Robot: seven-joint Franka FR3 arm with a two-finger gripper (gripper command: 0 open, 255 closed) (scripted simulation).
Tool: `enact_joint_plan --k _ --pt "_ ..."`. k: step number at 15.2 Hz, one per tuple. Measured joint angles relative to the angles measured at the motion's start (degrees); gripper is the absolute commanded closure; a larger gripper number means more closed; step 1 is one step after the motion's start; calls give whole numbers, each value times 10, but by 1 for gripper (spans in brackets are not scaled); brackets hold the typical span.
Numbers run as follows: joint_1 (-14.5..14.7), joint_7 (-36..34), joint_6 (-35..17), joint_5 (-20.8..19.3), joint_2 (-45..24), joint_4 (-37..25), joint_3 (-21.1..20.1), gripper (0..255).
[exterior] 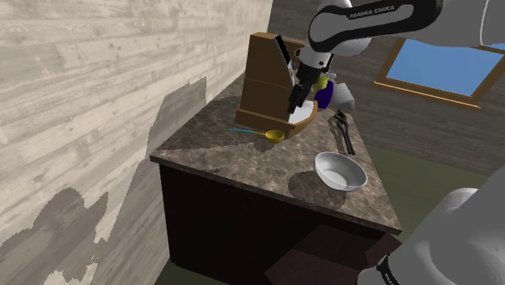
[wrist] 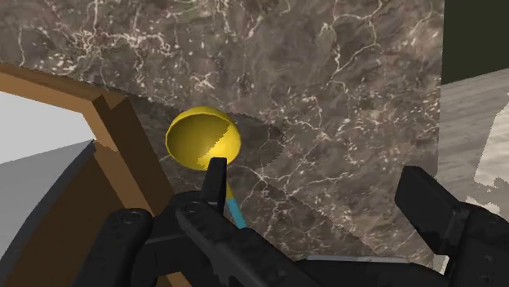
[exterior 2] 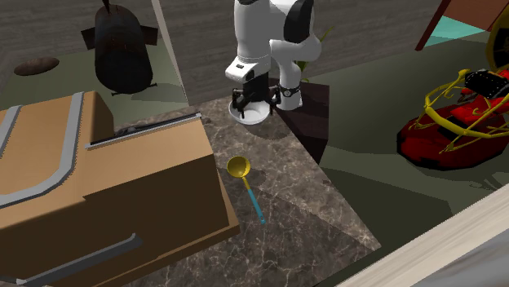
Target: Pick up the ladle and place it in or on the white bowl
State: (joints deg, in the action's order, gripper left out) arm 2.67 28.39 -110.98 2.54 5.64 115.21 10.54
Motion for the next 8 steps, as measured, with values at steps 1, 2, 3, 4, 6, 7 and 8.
enact_joint_plan --k 1,2,3,4,6,7,8 --pt "-1 16 -2 5 -20 -11 3 0" --pt "-2 32 -4 11 -46 -28 6 0" --pt "-3 47 -5 17 -72 -46 7 0" --pt "-4 61 -4 22 -96 -63 8 0" --pt "-6 85 -3 31 -140 -94 6 0" --pt "-9 98 2 37 -169 -121 6 0" --pt "-10 109 7 41 -191 -140 4 0"
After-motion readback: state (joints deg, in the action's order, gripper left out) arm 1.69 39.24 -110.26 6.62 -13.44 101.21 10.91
